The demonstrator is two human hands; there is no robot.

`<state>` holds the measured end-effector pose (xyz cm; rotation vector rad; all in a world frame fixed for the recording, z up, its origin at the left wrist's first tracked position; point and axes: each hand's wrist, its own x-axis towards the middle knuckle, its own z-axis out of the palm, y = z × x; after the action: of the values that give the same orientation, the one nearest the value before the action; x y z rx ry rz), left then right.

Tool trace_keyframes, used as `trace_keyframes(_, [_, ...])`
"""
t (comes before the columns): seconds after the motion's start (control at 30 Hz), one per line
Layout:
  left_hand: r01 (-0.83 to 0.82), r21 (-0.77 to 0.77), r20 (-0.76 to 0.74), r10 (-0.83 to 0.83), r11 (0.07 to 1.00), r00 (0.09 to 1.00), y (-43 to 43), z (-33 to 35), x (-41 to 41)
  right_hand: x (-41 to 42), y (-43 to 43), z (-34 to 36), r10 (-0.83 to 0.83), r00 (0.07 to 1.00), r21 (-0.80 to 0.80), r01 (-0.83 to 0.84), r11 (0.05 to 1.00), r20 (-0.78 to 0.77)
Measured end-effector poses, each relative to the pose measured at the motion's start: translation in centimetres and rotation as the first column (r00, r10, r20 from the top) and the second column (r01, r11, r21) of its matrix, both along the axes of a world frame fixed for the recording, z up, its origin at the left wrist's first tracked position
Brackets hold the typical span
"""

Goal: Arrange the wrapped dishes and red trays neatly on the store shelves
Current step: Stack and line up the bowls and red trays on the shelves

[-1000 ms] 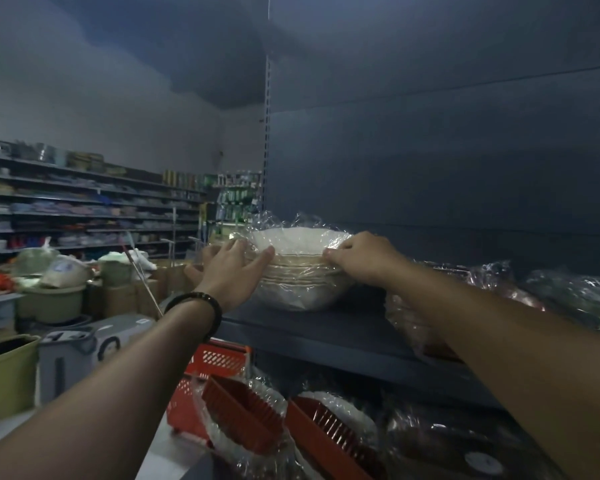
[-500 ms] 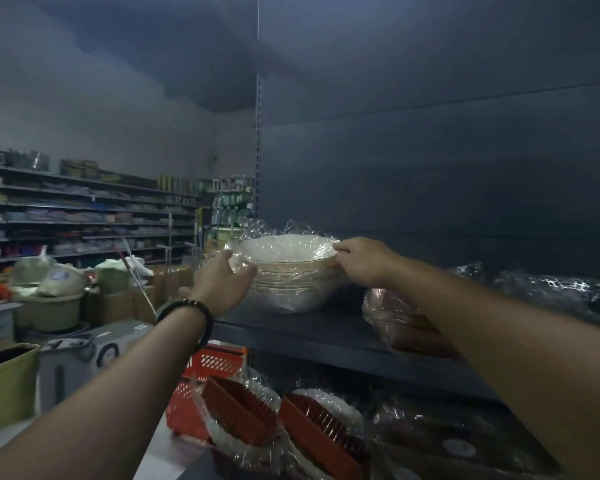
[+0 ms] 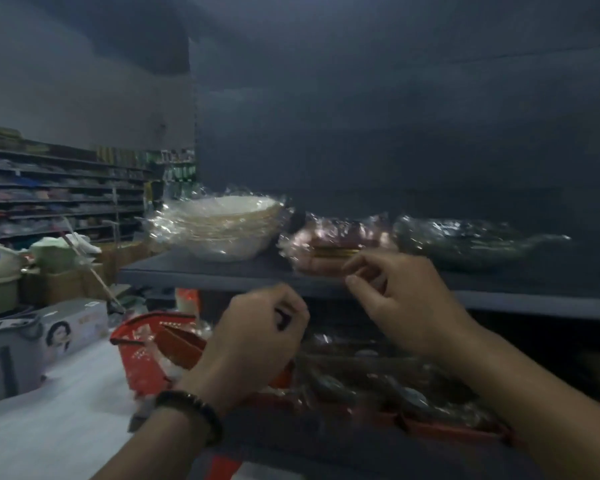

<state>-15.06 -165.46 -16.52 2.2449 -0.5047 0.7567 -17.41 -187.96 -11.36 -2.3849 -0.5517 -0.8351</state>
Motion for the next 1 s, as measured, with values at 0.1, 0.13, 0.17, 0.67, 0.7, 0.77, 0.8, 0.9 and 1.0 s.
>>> trace_keyframes(0.1, [0.116, 0.089, -0.039, -0.113, 0.989, 0.993, -5.6, -4.0, -0.9, -2.1, -5.1, -5.6, -0.116, 0.990, 0.000, 0.116, 0.993, -0.077])
trace_keyframes(0.13, [0.144, 0.122, -0.057, -0.138, 0.982, 0.989, -7.5, -5.2, -1.1, -2.7, -6.9, -7.5, -0.152, 0.983, -0.008, 0.152, 0.988, -0.108])
trace_keyframes(0.17, [0.171, 0.150, -0.078, -0.160, 0.974, 0.984, -9.4, -6.5, -1.3, -3.2, -8.8, -9.4, -0.180, 0.974, -0.011, 0.180, 0.984, -0.141])
trace_keyframes(0.67, [0.518, 0.204, -0.279, -0.458, 0.831, 0.844, -36.1, -11.8, -0.3, -8.9, -34.5, -21.1, -0.551, 0.742, 0.276, 0.660, 0.698, -0.382])
trace_keyframes(0.7, [0.529, 0.192, -0.279, -0.471, 0.827, 0.837, -38.0, -11.7, 0.3, -8.8, -35.7, -21.6, -0.557, 0.723, 0.286, 0.681, 0.674, -0.409])
trace_keyframes(0.77, [0.540, 0.165, -0.286, -0.484, 0.826, 0.827, -41.6, -11.7, 1.6, -8.5, -37.6, -22.5, -0.561, 0.704, 0.318, 0.704, 0.635, -0.436])
trace_keyframes(0.8, [0.541, 0.157, -0.294, -0.484, 0.826, 0.824, -43.4, -11.7, 2.3, -8.5, -38.1, -22.7, -0.555, 0.707, 0.357, 0.704, 0.614, -0.439])
trace_keyframes(0.9, [0.537, 0.128, -0.267, -0.492, 0.834, 0.829, -48.5, -11.9, 4.5, -8.2, -39.1, -23.4, -0.535, 0.714, 0.424, 0.700, 0.575, -0.452])
trace_keyframes(1.0, [0.528, 0.115, -0.250, -0.490, 0.841, 0.835, -52.7, -12.0, 6.2, -7.6, -40.1, -24.1, -0.527, 0.702, 0.438, 0.712, 0.549, -0.480])
